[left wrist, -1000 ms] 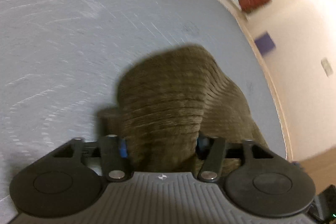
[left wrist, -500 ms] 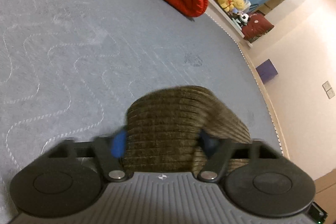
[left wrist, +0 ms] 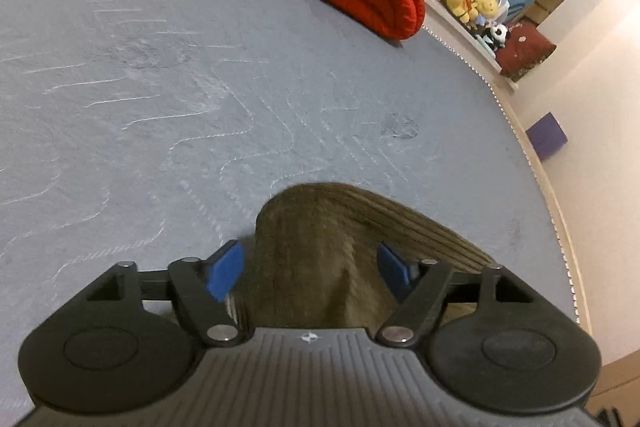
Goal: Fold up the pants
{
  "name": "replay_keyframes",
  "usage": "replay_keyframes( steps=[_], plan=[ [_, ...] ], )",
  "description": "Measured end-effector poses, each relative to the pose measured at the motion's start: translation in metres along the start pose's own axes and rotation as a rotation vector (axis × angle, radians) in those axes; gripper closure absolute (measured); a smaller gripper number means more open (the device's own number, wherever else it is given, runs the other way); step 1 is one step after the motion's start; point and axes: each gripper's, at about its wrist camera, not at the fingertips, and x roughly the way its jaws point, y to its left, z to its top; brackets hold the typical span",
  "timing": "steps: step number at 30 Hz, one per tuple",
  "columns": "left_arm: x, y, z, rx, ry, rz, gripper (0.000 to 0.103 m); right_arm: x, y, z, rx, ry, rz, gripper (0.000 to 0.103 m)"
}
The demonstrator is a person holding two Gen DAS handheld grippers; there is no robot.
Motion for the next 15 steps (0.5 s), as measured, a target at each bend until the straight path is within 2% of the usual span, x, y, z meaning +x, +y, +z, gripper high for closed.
replay_keyframes(
  steps=[3, 7, 11, 15],
  plan=[
    [-0.026, -0.012, -0.018, 0.036, 0.043, -0.004, 0.024, -0.004, -0.005, 0.0, 0.012, -0.003, 0.015, 0.028],
    [-0.053, -0.025, -0.046, 0.104, 0.061, 0.035, 0.024, -0.009, -0.005, -0.001, 0.001, -0.008, 0.026, 0.028],
    [-0.051, -0.025, -0.081, 0.122, 0.114, 0.081, 0.025, -0.014, -0.003, -0.001, -0.019, -0.014, 0.034, 0.028],
    [-0.031, -0.029, -0.104, 0.145, 0.174, 0.123, 0.032, -0.017, 0.003, -0.001, -0.04, -0.014, 0.025, 0.027]
  ],
)
